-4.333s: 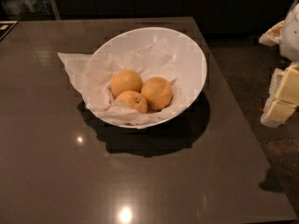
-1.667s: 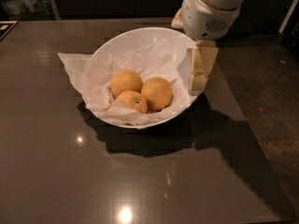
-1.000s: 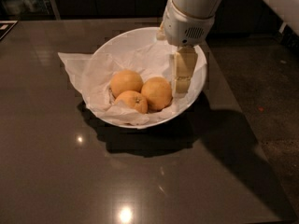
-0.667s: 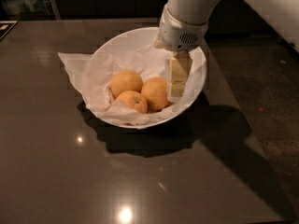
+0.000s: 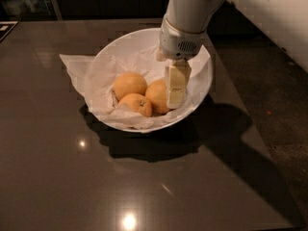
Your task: Pick orange from white bowl
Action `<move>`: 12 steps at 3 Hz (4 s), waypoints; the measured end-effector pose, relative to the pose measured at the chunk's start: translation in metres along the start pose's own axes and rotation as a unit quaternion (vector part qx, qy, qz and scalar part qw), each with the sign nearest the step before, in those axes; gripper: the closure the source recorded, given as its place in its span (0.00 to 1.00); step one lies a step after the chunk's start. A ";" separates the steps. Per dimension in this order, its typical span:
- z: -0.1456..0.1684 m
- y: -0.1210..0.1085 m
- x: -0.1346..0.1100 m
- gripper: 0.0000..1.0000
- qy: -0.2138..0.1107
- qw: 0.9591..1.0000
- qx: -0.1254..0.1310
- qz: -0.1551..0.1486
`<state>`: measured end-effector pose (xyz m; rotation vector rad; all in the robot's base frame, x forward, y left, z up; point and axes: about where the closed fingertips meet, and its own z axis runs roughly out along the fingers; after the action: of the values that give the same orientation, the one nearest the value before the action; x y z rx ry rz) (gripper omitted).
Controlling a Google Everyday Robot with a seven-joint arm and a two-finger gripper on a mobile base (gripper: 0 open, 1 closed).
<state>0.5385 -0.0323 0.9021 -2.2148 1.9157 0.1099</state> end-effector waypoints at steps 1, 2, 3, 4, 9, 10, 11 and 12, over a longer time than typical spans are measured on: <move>0.008 -0.001 -0.001 0.19 0.004 1.000 -0.011 0.004; 0.019 -0.001 -0.002 0.22 0.009 1.000 -0.024 0.009; 0.030 -0.001 -0.002 0.22 0.013 0.999 -0.038 0.013; 0.043 -0.001 0.000 0.38 0.016 0.998 -0.053 0.018; -0.033 0.050 -0.003 1.00 0.010 0.998 0.045 0.031; -0.064 0.065 -0.011 1.00 0.002 0.997 0.076 0.022; -0.090 0.087 -0.019 1.00 -0.027 0.995 0.099 -0.006; -0.113 0.118 -0.026 1.00 -0.053 0.990 0.125 -0.029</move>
Offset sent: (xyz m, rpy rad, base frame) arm -0.0021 0.0031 -0.0310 -0.0572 0.1012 -0.0167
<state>0.4095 -0.0462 1.0046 -2.0544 1.7045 -0.0194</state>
